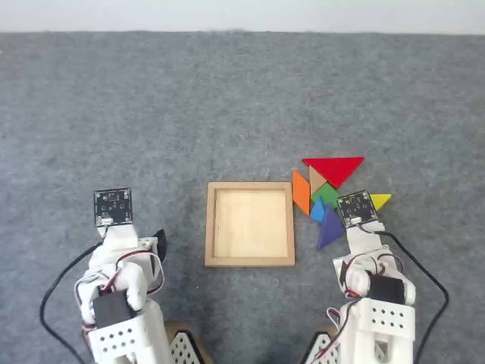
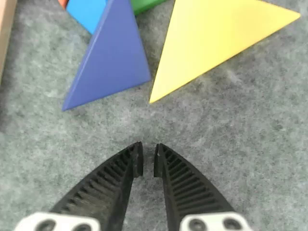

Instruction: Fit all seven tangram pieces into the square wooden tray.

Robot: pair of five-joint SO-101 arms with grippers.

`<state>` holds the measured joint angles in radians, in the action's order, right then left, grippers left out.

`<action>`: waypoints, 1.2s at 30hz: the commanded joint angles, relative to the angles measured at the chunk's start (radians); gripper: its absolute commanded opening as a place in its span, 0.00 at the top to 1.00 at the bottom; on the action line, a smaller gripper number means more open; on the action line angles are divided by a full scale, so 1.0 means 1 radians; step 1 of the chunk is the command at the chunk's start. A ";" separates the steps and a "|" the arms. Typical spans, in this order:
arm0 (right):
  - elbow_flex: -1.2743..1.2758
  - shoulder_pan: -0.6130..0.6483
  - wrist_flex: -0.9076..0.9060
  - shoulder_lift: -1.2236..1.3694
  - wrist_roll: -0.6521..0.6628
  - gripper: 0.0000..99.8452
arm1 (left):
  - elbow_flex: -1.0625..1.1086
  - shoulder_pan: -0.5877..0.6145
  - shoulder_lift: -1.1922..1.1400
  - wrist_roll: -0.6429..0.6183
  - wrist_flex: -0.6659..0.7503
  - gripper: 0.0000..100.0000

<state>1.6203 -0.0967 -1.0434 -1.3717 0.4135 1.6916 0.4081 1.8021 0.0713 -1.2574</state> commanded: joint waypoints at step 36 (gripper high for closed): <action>-0.008 0.062 0.015 -0.010 -0.003 0.94 | -0.008 0.005 0.015 -0.009 -0.005 0.76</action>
<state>1.6203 -0.0936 -1.0434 -1.3717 0.4135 1.6916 0.4081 1.8021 0.0713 -1.2574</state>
